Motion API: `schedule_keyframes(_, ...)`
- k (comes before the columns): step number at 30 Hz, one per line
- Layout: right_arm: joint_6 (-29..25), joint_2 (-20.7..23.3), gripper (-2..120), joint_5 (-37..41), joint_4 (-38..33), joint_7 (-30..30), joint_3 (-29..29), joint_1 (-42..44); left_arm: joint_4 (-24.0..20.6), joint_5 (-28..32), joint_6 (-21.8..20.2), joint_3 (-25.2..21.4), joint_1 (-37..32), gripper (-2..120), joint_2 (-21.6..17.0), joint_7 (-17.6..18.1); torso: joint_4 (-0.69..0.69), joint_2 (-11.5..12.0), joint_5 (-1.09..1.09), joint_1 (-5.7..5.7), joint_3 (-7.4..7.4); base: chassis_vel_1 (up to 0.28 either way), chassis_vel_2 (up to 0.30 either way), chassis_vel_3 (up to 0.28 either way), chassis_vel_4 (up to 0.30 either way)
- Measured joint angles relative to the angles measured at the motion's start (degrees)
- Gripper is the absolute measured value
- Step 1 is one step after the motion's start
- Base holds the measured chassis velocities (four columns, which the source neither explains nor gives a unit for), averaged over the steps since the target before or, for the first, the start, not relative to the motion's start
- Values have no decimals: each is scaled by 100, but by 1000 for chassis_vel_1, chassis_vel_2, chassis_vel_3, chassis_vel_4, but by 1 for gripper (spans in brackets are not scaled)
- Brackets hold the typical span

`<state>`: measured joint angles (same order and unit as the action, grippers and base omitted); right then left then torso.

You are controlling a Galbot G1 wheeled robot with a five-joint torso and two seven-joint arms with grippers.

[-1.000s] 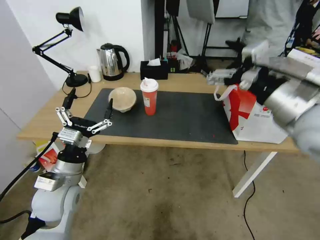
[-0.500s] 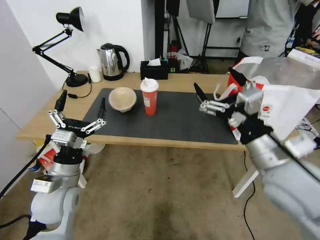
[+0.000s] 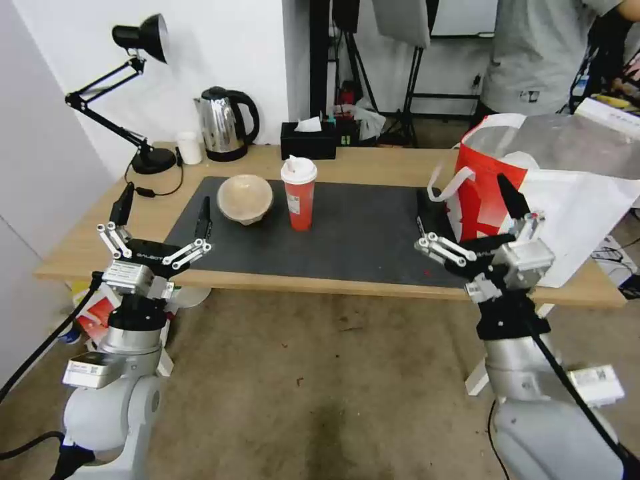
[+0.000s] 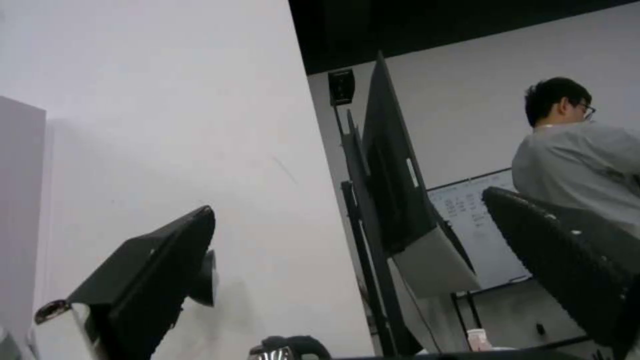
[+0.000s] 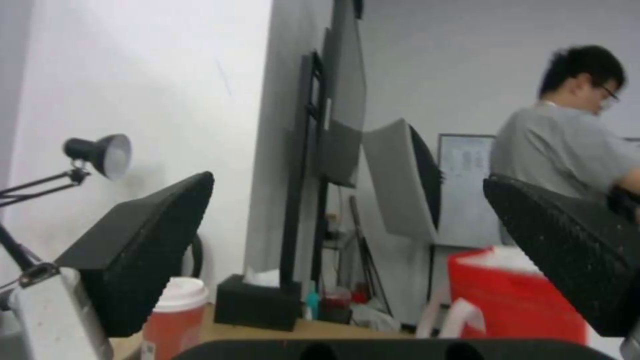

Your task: Pick up the trash from the table and place it into the takeout bag.

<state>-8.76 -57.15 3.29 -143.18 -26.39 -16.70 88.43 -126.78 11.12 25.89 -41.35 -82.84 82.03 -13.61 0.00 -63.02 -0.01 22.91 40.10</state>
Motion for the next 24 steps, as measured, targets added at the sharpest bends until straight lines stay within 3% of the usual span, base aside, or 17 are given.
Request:
schedule_keyframes(12, -631, -625, 100, -1052, 154, -525, 686, 867, 0, 86, 24, -162, -18, 100, 2, 1, 0, 0, 1, 0, 0, 0, 0, 0, 0)
schedule_keyframes(24, -1419, -741, 100, -1763, 713, -653, 1184, 1265, -71, 136, 116, -466, -181, 100, 86, 0, 0, -1, 0, 1, 1, 0, 0, 0, 0)
